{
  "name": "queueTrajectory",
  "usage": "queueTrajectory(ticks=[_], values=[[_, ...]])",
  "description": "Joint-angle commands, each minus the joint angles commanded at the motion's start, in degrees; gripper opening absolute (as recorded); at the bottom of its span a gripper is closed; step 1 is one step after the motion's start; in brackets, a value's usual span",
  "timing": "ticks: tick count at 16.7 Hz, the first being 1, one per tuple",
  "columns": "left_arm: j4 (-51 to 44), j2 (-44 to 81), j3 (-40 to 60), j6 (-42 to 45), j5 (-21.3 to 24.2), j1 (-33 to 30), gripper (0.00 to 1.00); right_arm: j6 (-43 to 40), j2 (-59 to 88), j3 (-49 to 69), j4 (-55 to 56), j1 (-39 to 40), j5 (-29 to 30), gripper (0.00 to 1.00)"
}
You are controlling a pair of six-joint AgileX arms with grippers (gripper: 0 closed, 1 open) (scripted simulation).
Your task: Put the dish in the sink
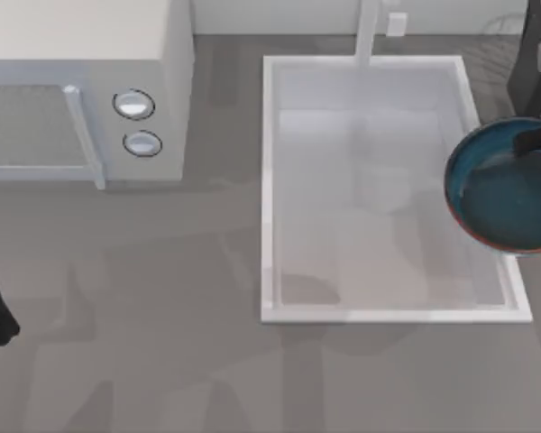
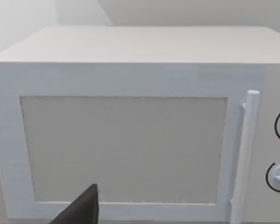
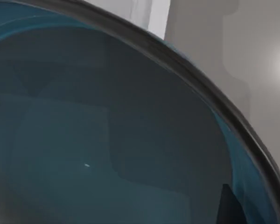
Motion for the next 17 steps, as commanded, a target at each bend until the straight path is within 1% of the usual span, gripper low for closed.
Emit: queueTrajectory(ticks=[3,7,14,17], values=[[0.00,0.00,0.00,0.00,0.00,0.00,1.00,0.15,0.63,-4.01,14.07,3.46,4.34,0.00],[0.00,0.00,0.00,0.00,0.00,0.00,1.00,0.26,0.99,-11.99,35.45,8.87,11.01,0.00],[0.00,0.00,0.00,0.00,0.00,0.00,1.00,0.21,0.07,-28.47,79.97,18.81,23.12,0.00],[0.00,0.00,0.00,0.00,0.00,0.00,1.00,0.29,-1.81,-34.69,96.77,22.34,27.70,0.00]])
